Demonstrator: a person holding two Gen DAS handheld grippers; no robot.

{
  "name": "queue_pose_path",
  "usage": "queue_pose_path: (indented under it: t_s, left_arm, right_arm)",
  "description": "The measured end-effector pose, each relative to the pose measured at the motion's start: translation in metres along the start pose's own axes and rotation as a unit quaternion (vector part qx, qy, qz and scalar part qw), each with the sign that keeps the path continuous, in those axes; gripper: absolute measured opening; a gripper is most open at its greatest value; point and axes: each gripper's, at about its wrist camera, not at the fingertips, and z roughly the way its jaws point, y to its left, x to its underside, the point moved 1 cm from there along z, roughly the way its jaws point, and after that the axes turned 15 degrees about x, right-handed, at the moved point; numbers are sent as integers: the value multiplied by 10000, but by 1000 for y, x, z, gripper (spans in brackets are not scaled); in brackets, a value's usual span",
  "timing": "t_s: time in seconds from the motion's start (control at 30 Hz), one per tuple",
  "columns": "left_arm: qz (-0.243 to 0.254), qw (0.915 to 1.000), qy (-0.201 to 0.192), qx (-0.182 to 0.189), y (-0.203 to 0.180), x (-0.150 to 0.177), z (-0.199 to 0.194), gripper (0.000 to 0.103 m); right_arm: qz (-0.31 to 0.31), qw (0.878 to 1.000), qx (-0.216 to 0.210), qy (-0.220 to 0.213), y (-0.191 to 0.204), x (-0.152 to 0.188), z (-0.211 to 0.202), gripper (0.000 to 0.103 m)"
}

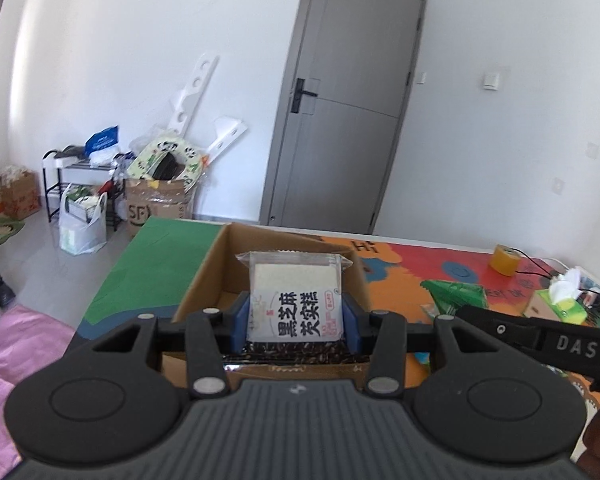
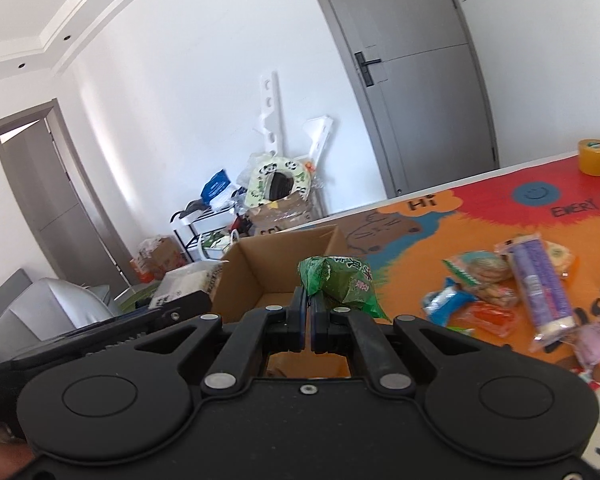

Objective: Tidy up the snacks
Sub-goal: 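Carry both packets over the cardboard box and open both grippers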

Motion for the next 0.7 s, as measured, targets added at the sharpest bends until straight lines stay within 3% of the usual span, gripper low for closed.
queue_pose_path:
  t_s: [0.43, 0.5, 0.7]
  left_arm:
    - [-271, 9996, 57, -64, 34, -3, 22, 46]
    - [-141, 9998, 21, -105, 31, -4, 20, 51]
    - [-357, 9985, -68, -418, 44, -8, 6, 59]
  right_arm:
    - [-216, 9994, -241, 137, 45, -3, 31, 3]
    - [-227, 9993, -243, 154, 49, -3, 33, 3]
    - [-140, 9993, -284, 178, 52, -4, 38, 3]
